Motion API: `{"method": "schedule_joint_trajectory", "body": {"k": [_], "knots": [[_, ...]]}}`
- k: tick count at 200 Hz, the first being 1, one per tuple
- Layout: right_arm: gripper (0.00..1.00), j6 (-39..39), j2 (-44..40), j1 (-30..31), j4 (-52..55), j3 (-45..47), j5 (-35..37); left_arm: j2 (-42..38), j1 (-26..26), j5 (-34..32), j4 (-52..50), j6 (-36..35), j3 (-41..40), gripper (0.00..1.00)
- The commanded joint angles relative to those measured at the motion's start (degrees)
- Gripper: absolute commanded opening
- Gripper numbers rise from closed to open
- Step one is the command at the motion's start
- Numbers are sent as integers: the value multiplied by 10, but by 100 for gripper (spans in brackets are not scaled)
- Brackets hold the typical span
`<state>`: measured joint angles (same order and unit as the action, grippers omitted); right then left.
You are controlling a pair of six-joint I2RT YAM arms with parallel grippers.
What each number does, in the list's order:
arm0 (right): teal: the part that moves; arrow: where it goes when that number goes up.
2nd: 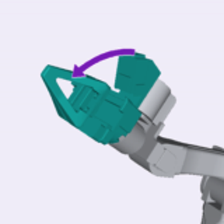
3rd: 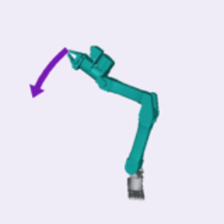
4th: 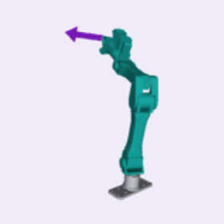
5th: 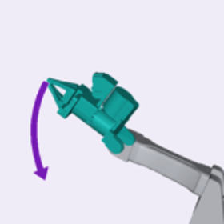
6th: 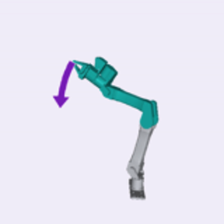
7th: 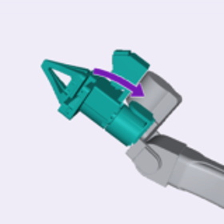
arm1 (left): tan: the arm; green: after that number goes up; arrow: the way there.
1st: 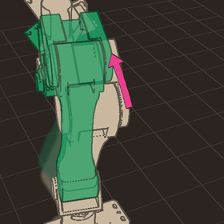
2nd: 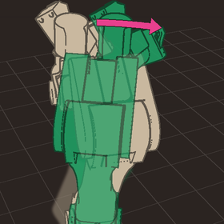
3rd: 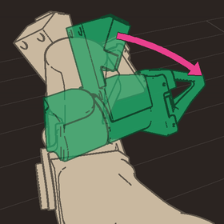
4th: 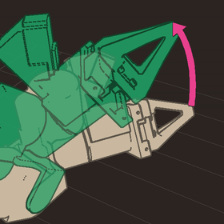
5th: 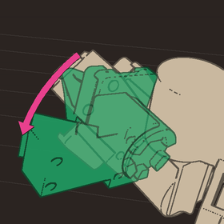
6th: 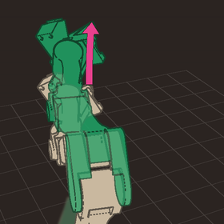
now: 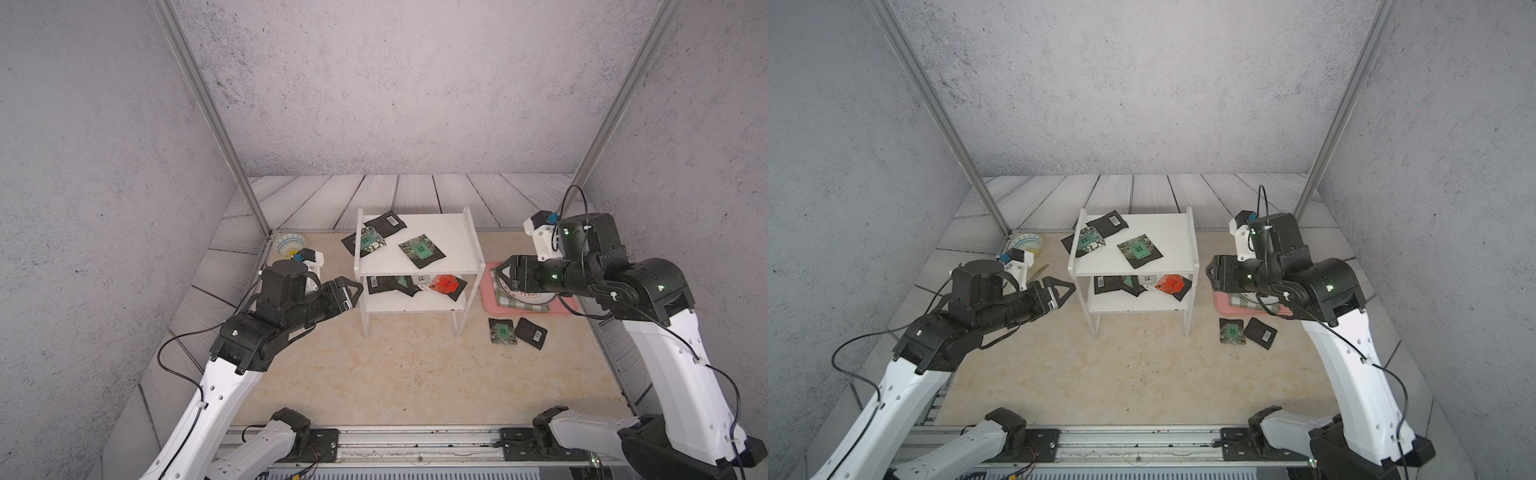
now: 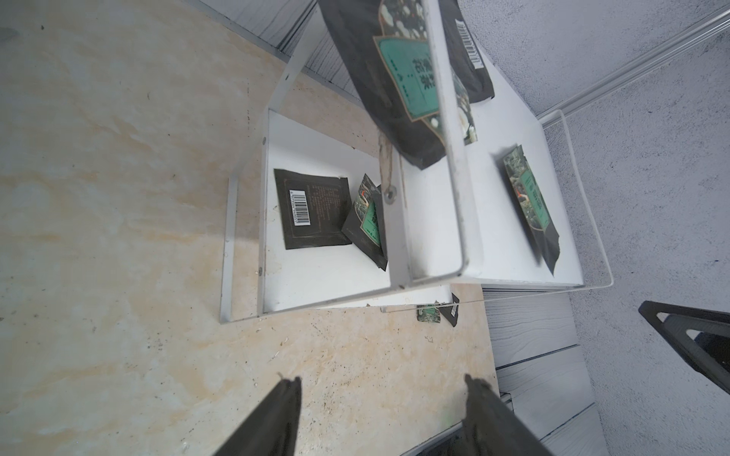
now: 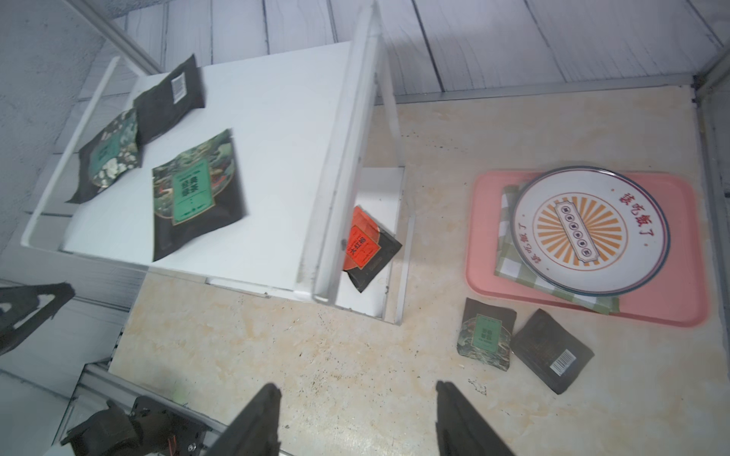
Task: Remove the tea bags from the shelf
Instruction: Pick up the tea bag from the shelf.
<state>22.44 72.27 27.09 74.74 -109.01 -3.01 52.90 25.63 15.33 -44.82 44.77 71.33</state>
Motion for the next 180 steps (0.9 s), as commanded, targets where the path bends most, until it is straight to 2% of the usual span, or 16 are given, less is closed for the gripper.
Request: {"method": "schedule_joint_trajectory", "body": {"k": [1,65,125,180], "knots": [[65,-2,34,32,27,-46,31,7,3,-11,-3,-15,27,70],[66,-7,160,106,55,-190,47,46,2,-17,2,-18,59,68],[66,-19,306,152,95,-356,62,55,-2,-22,11,-19,56,68],[66,-19,367,166,80,-391,62,63,-6,-16,19,-20,54,67]]}}
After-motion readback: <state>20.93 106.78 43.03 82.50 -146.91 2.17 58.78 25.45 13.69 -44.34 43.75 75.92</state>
